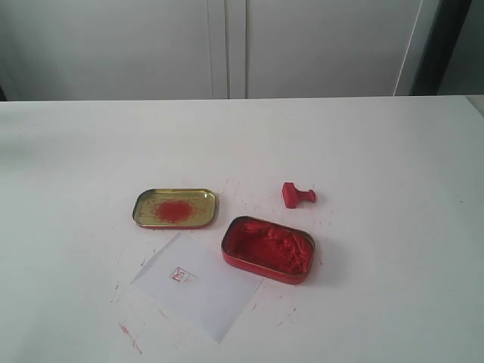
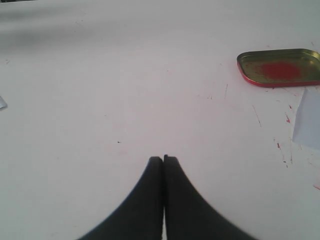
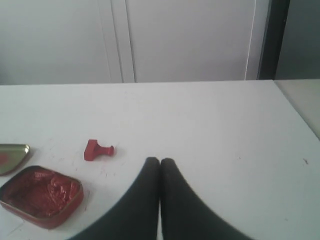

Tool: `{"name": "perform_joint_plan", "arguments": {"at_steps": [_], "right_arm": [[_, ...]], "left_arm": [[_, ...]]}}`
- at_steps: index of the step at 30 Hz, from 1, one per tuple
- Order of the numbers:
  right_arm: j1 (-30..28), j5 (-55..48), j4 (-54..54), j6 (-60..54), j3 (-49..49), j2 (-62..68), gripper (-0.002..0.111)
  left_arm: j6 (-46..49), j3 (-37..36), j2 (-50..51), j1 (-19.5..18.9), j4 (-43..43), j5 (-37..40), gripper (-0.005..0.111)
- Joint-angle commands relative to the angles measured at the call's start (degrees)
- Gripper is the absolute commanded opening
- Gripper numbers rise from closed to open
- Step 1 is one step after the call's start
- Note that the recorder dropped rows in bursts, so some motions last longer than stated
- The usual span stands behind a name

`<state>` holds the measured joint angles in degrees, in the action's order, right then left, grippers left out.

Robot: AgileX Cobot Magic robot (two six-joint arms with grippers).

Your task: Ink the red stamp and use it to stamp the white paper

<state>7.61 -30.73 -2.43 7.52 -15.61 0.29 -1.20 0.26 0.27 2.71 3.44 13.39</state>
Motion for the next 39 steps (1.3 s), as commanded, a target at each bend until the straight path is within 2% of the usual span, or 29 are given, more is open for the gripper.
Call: {"name": "perform_joint_plan", "arguments": {"at_steps": [1, 22, 27, 39], "right_arm": [[-0.3, 1.0, -0.4, 0.2, 4.0, -0.3, 0.000], [-0.3, 6.3, -0.4, 0.0, 10.4, -0.3, 0.000], [-0.3, 7.7, -0.4, -4.9, 11.9, -0.3, 0.000], [-0.3, 10.1, -0.6, -4.9, 15.6, -0.3, 0.000]], "left_arm": [[-0.1, -0.3, -0.3, -0.2, 0.6, -0.1, 0.000], [-0.1, -0.3, -0.3, -0.2, 0.6, -0.1, 0.000], [-0.1, -0.3, -0.3, -0.2, 0.6, -0.1, 0.000], [-0.1, -0.3, -0.3, -0.2, 0.6, -0.1, 0.000]]}}
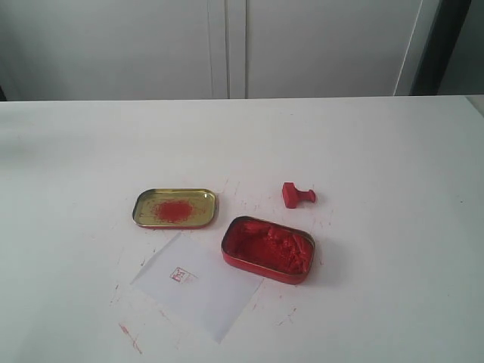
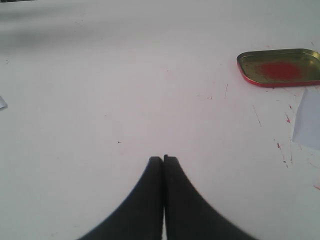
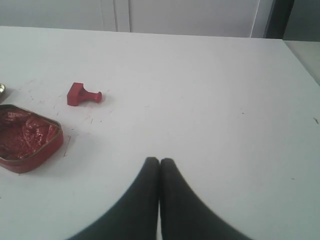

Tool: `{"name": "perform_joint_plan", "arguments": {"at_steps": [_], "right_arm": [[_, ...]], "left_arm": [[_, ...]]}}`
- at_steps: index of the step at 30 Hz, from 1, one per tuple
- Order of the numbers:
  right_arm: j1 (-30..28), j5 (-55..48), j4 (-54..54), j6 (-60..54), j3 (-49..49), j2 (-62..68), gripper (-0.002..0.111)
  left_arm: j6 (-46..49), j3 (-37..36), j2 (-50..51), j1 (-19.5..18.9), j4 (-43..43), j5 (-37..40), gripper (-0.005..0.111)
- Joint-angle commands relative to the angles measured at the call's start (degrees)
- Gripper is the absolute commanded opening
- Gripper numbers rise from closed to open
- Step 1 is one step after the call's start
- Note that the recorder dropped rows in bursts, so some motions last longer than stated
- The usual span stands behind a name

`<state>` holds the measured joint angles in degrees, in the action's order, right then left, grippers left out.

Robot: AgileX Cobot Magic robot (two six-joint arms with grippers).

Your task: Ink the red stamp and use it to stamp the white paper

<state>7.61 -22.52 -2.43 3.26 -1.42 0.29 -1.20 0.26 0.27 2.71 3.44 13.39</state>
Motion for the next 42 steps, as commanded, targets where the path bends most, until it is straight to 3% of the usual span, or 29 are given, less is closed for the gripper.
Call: {"name": "perform_joint_plan", "arguments": {"at_steps": [1, 30, 42], "right_arm": [[-0.3, 2.3, -0.6, -0.7, 1.4, -0.3, 0.000], [-0.3, 2.6, -0.6, -0.5, 1.4, -0.3, 0.000], [-3.1, 2.6, -0.4, -0.5, 1.4, -0.3, 0.000]], "left_arm": [[-0.1, -0.3, -0.3, -0.2, 0.6, -0.1, 0.000], [-0.1, -0.3, -0.3, -0.2, 0.6, -0.1, 0.000], [-0.1, -0.3, -0.3, -0.2, 0.6, -0.1, 0.000]]}}
